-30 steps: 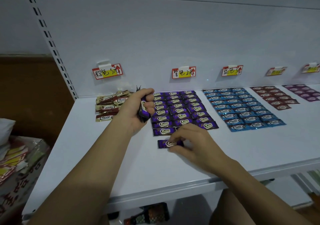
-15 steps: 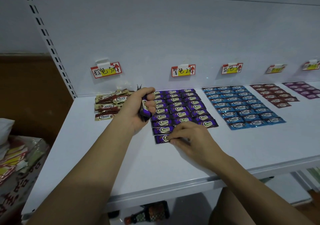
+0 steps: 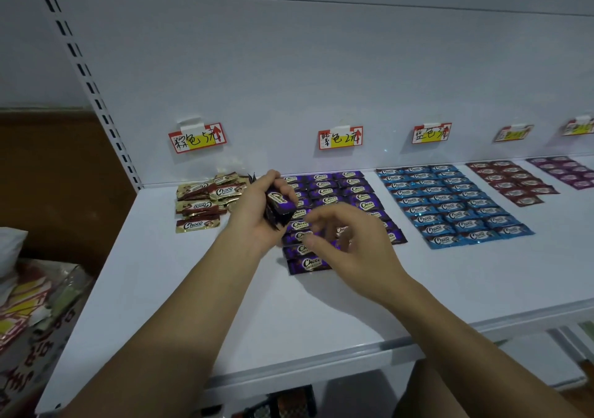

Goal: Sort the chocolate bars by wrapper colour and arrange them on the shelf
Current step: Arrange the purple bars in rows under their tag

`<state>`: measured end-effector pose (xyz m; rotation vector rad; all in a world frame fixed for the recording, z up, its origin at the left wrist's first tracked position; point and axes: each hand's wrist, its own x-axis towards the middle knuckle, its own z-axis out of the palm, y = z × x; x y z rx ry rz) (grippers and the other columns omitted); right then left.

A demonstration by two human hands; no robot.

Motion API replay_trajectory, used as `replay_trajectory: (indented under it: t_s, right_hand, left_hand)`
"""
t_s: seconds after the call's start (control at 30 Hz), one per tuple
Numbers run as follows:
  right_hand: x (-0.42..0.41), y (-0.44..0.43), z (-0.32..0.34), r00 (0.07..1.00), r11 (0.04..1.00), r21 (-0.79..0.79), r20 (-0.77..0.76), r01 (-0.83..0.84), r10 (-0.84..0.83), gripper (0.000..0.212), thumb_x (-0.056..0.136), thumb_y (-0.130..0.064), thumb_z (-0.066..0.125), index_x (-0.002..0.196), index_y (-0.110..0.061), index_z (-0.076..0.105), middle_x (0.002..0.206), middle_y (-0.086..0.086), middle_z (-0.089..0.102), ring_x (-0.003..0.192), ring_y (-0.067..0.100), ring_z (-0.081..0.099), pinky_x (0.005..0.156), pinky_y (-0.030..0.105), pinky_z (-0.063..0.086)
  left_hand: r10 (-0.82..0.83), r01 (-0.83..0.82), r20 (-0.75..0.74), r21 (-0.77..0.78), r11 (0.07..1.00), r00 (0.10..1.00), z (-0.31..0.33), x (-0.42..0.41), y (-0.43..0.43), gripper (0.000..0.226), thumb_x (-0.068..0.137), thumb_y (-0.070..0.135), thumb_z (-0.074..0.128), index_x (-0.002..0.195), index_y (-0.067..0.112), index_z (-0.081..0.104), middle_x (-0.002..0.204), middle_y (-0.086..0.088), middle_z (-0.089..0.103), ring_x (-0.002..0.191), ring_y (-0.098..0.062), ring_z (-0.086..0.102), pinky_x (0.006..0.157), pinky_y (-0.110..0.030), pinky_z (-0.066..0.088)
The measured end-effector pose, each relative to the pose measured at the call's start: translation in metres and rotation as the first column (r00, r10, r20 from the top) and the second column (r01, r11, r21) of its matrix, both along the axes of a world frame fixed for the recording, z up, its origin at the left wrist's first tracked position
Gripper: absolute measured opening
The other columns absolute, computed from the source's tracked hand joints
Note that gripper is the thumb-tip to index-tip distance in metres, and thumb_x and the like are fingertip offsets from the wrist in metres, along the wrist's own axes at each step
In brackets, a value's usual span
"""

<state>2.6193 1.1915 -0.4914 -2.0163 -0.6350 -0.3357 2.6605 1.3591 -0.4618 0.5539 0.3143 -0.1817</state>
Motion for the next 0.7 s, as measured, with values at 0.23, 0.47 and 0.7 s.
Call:
replay_trajectory:
  t_s: [0.23, 0.47, 0.7]
  right_hand:
    - [0.036, 0.042, 0.023, 0.992, 0.997, 0.033, -0.106, 0.068, -0.065, 0.023, 0.078, -0.028, 0.085, 0.096, -0.024, 0.072, 0.086, -0.012, 0.07, 0.073, 0.007, 0.065, 0.066, 0.017, 0.05]
    - [0.051, 0.042, 0.017, 0.989, 0.971, 0.219, -0.129, 0.092, -0.065, 0.02, 0.081, -0.011, 0.081, 0.097, -0.019, 0.071, 0.09, -0.011, 0.073, 0.088, 0.009, 0.07, 0.075, 0.035, 0.06]
    - [0.04, 0.017, 0.027, 0.974, 0.916, 0.393, -0.226, 0.083, 0.009, 0.017, 0.09, -0.001, 0.069, 0.09, -0.018, 0.073, 0.084, 0.009, 0.075, 0.08, 0.021, 0.073, 0.07, 0.039, 0.06]
  left_hand:
    - [0.055, -0.061, 0.07, 0.077, 0.995, 0.996, -0.003, 0.004, 0.0, 0.015, 0.103, 0.027, 0.055, 0.101, 0.017, 0.066, 0.092, 0.001, 0.069, 0.085, -0.016, 0.071, 0.075, -0.034, 0.061]
    - [0.1, -0.097, 0.072, -0.035, 0.995, 0.992, -0.001, 0.007, 0.008, 0.015, 0.102, 0.018, 0.055, 0.11, 0.01, 0.064, 0.1, -0.008, 0.07, 0.08, -0.019, 0.074, 0.071, -0.033, 0.063]
    - [0.08, -0.076, -0.048, 0.086, 0.993, 0.996, 0.001, 0.006, 0.007, 0.028, 0.101, 0.022, 0.054, 0.075, 0.013, 0.056, 0.058, 0.002, 0.056, 0.044, -0.009, 0.054, 0.048, -0.019, 0.045]
